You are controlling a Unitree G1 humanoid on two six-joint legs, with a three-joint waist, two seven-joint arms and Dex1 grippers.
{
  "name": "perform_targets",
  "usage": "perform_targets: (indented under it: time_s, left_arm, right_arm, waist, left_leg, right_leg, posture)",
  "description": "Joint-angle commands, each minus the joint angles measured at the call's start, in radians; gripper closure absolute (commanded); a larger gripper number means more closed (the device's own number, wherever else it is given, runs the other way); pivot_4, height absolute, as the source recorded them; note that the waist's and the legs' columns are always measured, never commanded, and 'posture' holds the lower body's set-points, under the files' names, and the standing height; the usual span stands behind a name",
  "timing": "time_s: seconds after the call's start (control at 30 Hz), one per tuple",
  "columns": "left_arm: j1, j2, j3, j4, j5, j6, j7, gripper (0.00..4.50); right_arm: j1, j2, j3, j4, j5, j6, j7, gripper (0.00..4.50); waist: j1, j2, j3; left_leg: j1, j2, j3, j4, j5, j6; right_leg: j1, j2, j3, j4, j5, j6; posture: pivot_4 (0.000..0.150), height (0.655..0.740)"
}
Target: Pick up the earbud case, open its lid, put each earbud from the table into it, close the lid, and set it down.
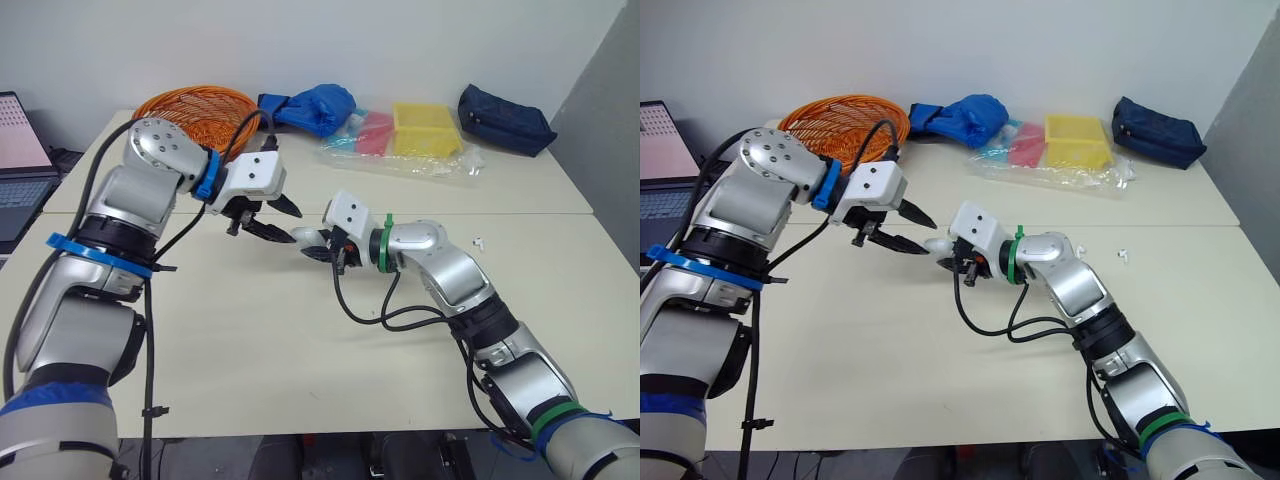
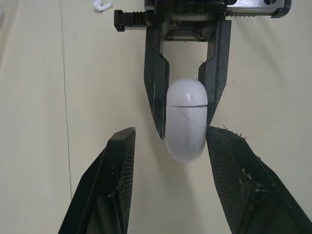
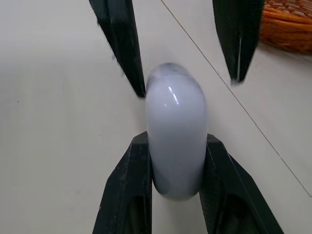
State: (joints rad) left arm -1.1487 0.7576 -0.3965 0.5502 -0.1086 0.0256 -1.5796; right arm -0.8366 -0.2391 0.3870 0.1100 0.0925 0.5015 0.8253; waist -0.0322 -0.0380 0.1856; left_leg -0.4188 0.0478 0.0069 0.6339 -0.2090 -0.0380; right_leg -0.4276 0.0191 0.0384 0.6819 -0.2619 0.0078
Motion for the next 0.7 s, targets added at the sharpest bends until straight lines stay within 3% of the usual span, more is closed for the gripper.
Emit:
perform_targets:
  time_s: [0.03, 0.7]
  left_arm:
    - [-0.03, 0.0, 0.039, 0.001, 0.027, -0.028, -0.006, 2.2]
    - [0.027, -0.028, 0.047, -0.077, 0.088, 0.009, 0.03, 2.2]
  right_arm:
    - [-0.017, -0.011, 0.008, -0.046, -0.027, -0.003, -0.002, 3.64]
    - [-0.046, 0.008, 0.013, -0.04, -0.072, 0.007, -0.005, 3.64]
  waist:
    - [0.0, 0.0, 0.0]
    - [-0.001, 0.0, 0.0]
  left_leg:
    - [0.0, 0.0, 0.0, 0.0, 0.0, 0.0]
    - [0.0, 0.0, -0.002, 0.003, 0.0, 0.0]
  right_leg:
    - [0.0, 0.0, 0.0, 0.0, 0.0, 0.0]
    - [0.001, 0.0, 0.0, 0.002, 0.0, 0.0]
  posture:
    - [0.15, 0.74]
    - [0.15, 0.74]
